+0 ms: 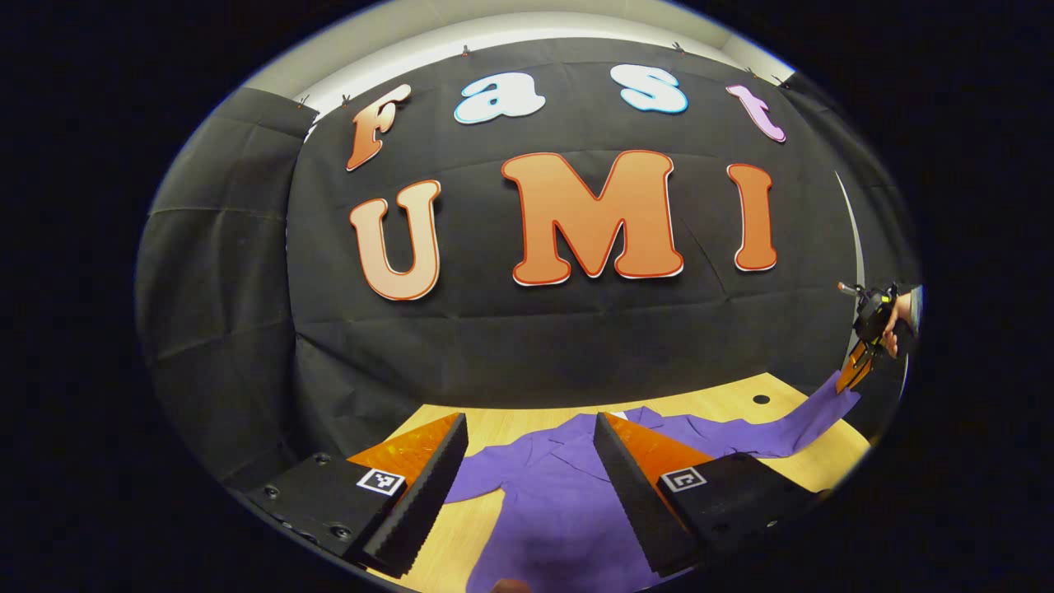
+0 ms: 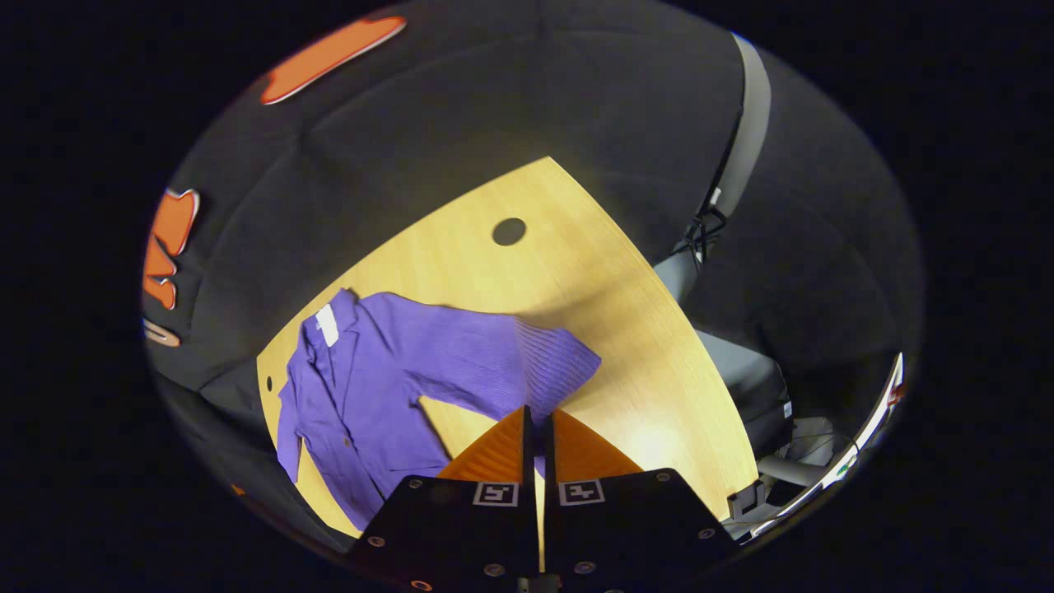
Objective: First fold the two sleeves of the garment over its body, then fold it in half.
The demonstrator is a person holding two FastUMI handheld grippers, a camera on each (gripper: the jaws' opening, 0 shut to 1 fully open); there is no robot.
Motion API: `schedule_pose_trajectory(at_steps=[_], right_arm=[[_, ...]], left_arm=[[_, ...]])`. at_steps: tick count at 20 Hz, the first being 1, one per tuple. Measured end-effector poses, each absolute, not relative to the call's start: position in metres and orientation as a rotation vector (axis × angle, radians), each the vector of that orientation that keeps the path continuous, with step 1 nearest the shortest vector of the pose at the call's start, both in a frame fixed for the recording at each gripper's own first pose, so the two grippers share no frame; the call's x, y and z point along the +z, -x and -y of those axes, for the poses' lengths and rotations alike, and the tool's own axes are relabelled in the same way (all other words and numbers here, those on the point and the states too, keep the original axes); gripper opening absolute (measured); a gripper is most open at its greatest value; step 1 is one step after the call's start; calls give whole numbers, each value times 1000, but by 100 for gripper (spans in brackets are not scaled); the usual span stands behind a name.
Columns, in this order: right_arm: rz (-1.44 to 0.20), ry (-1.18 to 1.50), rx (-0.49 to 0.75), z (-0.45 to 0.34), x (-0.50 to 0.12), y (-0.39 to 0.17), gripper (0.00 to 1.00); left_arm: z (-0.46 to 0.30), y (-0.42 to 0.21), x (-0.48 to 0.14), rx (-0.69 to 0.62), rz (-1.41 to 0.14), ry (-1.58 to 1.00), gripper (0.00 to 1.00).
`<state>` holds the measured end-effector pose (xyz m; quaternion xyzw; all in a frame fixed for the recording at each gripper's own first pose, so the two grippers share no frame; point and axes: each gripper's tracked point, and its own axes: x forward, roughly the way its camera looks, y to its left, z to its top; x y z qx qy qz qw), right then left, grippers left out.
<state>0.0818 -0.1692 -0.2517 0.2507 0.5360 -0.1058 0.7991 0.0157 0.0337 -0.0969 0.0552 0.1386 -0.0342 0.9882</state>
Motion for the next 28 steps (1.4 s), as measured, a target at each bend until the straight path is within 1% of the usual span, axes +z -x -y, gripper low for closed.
schedule_pose_trajectory(at_steps=[6,12,23,28], right_arm=[[-1086,-475,-163,106,-196,-101,4],[-1061,-413,-92,30,-165,-128,4],[-1097,-301,106,-145,-153,-177,3],[-1128,-255,184,-219,-163,-189,3]], left_arm=[[-83,-21,-98,-69,-276,-91,96],[-142,-20,-110,-32,-307,-76,96],[-254,-22,-139,73,-367,-70,97],[-296,-27,-158,104,-400,-74,97]])
